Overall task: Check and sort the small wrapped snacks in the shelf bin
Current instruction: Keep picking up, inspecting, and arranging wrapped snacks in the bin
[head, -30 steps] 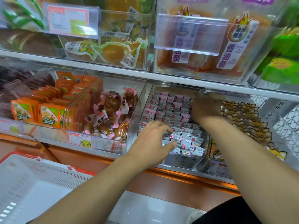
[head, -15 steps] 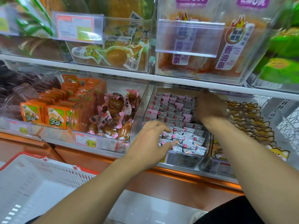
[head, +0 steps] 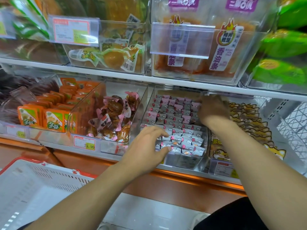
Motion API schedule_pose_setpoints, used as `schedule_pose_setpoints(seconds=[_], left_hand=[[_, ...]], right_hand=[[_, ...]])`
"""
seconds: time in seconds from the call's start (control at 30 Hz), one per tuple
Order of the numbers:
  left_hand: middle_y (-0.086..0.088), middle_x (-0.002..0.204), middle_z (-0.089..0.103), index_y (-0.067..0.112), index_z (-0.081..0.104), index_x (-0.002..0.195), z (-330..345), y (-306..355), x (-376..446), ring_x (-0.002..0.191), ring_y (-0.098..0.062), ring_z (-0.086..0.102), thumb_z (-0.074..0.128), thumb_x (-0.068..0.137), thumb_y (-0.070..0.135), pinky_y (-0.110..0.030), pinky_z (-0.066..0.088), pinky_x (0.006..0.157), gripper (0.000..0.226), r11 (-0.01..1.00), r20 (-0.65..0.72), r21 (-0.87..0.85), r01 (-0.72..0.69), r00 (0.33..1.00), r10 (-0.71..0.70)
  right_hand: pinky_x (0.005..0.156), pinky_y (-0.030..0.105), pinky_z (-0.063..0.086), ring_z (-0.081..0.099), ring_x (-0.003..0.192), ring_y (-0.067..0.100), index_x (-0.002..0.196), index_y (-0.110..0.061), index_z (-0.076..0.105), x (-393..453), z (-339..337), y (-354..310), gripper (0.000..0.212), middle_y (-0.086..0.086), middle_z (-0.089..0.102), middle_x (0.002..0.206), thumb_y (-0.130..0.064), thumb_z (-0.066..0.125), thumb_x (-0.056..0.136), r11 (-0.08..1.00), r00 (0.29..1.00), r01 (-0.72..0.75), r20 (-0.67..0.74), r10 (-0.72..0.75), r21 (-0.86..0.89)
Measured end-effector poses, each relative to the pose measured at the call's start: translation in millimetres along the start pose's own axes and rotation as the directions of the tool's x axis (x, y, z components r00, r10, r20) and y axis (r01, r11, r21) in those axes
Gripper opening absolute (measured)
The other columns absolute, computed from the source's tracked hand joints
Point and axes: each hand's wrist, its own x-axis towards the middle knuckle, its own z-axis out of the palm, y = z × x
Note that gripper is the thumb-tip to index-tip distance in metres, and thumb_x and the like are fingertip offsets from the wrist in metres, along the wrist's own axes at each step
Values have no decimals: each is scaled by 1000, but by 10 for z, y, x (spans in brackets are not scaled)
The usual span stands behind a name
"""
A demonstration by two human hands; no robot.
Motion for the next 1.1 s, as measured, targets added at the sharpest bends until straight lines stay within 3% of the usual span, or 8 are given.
schedule_pose_setpoints(seconds=[0.23,0.37,0.5,0.67,0.8,0.9,1.0,1.1], left_hand=[[11,137,54,29,61,127,92,30,67,133,-5,39,68,92,45,-20,29,111,39,1000,39,-13,-7,999,7],[14,137,53,32,61,127,117,9,99,132,-1,37,67,92,48,-15,24,104,39,1000,38,-12,-4,999,4],[14,137,53,31,62,126,115,-9,122,132,-2,37,67,92,48,-15,24,103,38,1000,39,-17,-7,999,8],[14,137,54,31,61,126,85,5,120,132,-2,36,67,93,48,-14,23,103,38,999,21,-39,-13,1000,14],[14,136,55,30,62,126,41,15,99,131,-1,38,67,92,48,-14,24,104,39,999,-7,-42,-29,1000,28],[14,134,57,29,64,125,-18,8,77,127,-1,42,69,92,45,-15,28,105,37,997,-38,-68,-18,999,15],[15,129,61,31,64,122,-72,0,42,123,-3,49,70,92,40,-25,39,107,32,995,-76,-103,8,997,-16],[18,120,65,33,65,119,-125,6,5,112,1,58,73,90,34,-23,47,100,30,962,-133,-265,67,985,-105]], right_hand=[[100,50,44,58,116,41,121,-2,60,127,29,-139,29,22,64,122,-3,48,95,971,992,116,73,-103,-210],[100,48,45,63,100,33,106,-4,63,169,35,-177,21,13,66,97,1,48,93,969,991,137,23,-135,-203],[91,48,52,55,78,28,92,-3,64,163,46,-160,16,6,51,73,2,49,94,967,987,159,-7,-163,-198],[95,48,45,64,102,34,108,-7,62,105,64,-136,22,14,67,102,-6,43,98,989,976,116,-176,-132,-95],[83,42,50,65,102,38,104,-6,63,21,43,-76,20,18,68,108,-7,44,100,974,972,-8,-227,60,226],[70,35,45,65,94,38,108,-8,52,-59,48,-41,10,20,66,108,-14,46,104,787,956,-136,-130,264,602],[61,31,38,58,76,29,109,-15,50,-209,-5,17,12,9,60,88,-25,43,107,545,936,-98,-109,334,833],[73,45,51,60,81,22,99,-21,51,-433,-118,22,10,0,60,85,-26,46,106,354,940,-144,16,342,924]])
